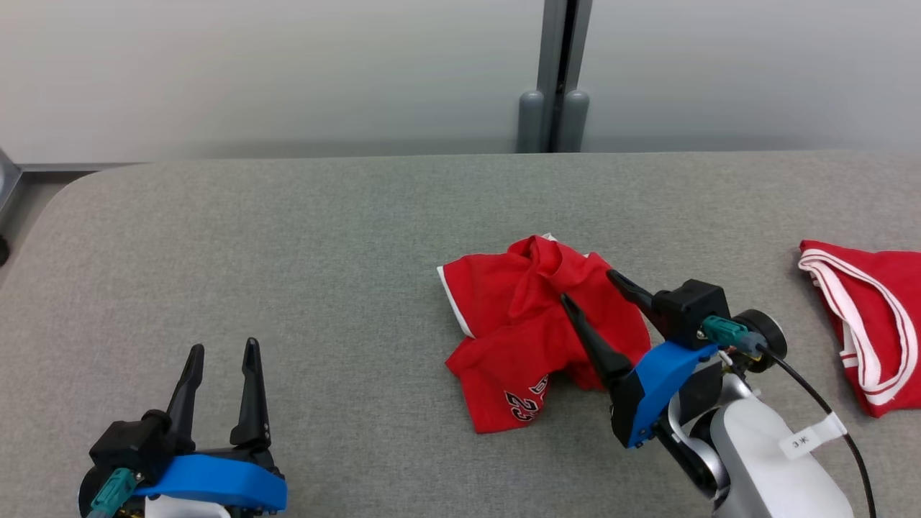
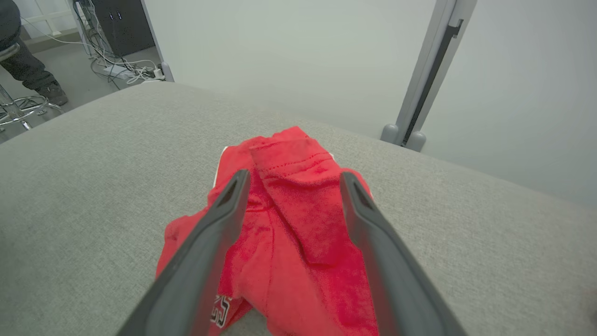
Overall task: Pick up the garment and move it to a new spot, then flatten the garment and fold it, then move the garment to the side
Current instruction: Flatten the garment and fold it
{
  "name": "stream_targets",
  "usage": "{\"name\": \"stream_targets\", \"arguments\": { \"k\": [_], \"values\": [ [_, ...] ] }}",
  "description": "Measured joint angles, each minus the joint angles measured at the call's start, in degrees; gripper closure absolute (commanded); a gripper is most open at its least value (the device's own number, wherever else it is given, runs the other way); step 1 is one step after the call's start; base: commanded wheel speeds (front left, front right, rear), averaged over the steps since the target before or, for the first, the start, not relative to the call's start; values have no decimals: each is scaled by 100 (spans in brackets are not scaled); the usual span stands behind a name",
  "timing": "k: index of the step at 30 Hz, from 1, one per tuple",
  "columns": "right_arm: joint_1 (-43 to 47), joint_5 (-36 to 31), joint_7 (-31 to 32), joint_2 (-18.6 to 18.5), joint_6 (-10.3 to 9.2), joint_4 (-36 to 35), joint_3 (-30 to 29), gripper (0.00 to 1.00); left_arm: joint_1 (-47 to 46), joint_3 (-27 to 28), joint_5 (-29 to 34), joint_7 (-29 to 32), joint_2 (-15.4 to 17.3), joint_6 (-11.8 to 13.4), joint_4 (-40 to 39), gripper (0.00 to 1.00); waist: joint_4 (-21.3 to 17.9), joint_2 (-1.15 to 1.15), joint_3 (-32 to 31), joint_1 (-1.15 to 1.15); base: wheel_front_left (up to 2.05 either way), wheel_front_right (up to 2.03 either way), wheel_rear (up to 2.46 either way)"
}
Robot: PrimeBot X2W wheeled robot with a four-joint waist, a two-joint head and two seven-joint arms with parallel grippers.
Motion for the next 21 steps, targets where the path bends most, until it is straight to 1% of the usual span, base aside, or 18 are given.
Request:
{"name": "stream_targets", "arguments": {
  "k": [4, 8, 10, 11, 17, 21],
  "values": [
    [-393, -274, 56, -30, 0, 676, -11, 0, -141, -74, 16, 0, -26, -25, 14, 0, 209, 0, 136, 0, 0, 0, 0],
    [-681, -302, -56, 1, 0, 1225, 54, 0, -203, -121, 18, -3, -57, -56, 49, 0, 392, 0, 263, 0, 0, 0, 0],
    [-798, -319, -129, 9, 0, 1455, -31, 0, -235, -135, 18, -4, -71, -62, 80, 0, 460, 0, 308, 0, 0, 0, 0],
    [-844, -324, -196, 15, 0, 1545, -100, 100, -261, -135, 18, -5, -76, -66, 96, 0, 488, 0, 324, 0, 0, 0, 0],
    [-962, -376, -312, 92, 0, 1812, -244, 100, -286, -133, 11, -30, -111, -102, 212, 0, 522, 0, 230, 0, 0, 0, 0],
    [-1142, -290, -387, 116, 0, 1784, -126, 100, -263, -127, 0, -46, -119, -115, 265, 0, 500, 0, 107, 0, 0, 0, 0]
  ]
}}
